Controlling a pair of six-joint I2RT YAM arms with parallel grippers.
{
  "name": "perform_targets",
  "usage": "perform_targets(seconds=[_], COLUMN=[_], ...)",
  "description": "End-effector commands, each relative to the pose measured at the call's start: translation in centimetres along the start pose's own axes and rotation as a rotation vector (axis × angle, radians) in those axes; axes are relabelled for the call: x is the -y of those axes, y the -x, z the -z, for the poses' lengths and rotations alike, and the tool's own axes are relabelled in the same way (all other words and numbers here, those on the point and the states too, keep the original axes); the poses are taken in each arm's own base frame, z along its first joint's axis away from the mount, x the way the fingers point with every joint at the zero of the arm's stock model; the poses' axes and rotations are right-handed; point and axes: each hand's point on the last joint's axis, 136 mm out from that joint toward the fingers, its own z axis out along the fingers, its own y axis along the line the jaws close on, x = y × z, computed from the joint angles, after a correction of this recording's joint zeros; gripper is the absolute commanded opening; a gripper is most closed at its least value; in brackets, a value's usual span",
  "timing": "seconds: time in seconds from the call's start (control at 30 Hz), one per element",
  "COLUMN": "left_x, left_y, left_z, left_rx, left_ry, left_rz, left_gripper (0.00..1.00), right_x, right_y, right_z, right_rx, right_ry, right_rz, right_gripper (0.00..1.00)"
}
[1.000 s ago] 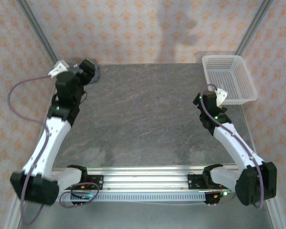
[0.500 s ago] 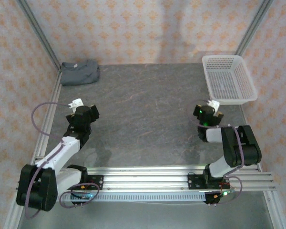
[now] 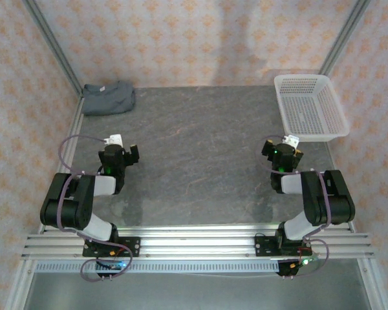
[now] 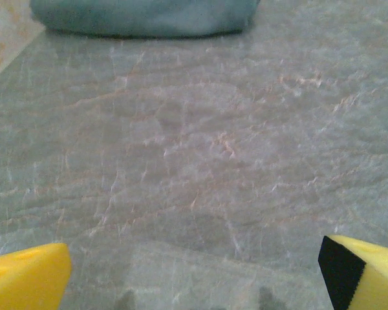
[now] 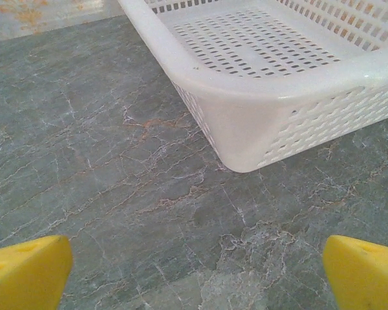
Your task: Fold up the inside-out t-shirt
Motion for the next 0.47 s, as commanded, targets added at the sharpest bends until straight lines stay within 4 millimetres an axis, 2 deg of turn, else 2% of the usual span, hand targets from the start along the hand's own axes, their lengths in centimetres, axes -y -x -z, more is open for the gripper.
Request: perform_targets(seconds=[0.0,0.1,0.43], left_x=[1.07,1.77,1.82], left_y=[2.38,2.53,2.48], left_z=[0.08,-0.02,0.01], left_rx=[0.055,0.058,0.056], left_ry=[-0.024,-0.05,-0.054], left_rz=[-0.033,-0.055,-0.055], left_gripper=[1.0,1.0,1.0], right_x=[-0.39,-0.4,-0.65], right_y=[1.3,1.3,1.32], right_z=[0.04,0.03,0.09], right_rx=[0.036,0.036,0.04], right_ry=[0.009,0.009,0.011], right_rz=[-0.002,-0.002,0.011], right_gripper=[0.99,0.99,0.99])
